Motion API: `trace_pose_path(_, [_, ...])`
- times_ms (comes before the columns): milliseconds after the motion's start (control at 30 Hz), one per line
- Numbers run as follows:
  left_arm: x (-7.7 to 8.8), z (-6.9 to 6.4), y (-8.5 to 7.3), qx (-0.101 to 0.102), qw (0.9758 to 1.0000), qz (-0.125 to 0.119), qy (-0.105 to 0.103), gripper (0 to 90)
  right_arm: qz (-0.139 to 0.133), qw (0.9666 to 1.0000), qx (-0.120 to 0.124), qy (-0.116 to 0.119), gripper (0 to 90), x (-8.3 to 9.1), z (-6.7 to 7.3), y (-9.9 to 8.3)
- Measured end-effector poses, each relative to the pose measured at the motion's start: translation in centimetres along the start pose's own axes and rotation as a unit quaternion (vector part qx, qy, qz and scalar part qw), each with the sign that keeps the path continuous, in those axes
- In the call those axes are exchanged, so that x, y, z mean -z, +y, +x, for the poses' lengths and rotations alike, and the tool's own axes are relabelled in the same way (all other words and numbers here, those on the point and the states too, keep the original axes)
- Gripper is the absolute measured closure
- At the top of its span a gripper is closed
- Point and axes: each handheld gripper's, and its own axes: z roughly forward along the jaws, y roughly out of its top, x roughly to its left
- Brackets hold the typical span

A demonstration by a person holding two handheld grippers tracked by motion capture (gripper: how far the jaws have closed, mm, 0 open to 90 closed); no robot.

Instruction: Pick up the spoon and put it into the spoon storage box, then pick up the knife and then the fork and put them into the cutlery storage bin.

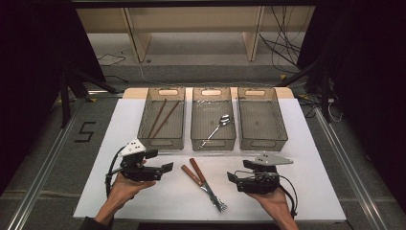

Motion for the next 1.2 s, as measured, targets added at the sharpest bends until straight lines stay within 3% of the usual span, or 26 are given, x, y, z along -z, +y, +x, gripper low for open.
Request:
trace_pose_path(200, [0.6,-0.3,-0.8,-0.018,0.9997,-0.004,0.016,15.9,0.01,0.9999,0.008,0.009,24.1,-1.1,0.7,0.4])
trace_pose_path(633, [1.4,0.2,-2.0,0.007,0.9999,-0.009,0.013,15.4,0.031,0.9993,0.011,0.017,24.0,-2.8,1.3,1.2])
trace_pose_path(967, [1.7,0.0,-2.3,0.005,0.9998,-0.012,0.016,15.2,0.04,0.999,0.008,0.016,23.9,-3.5,1.1,2.1])
trace_pose_path(1200, [1.9,0.1,-2.5,0.009,0.9997,-0.018,0.014,15.1,0.069,0.9973,0.016,0.02,25.2,-4.6,1.7,3.4])
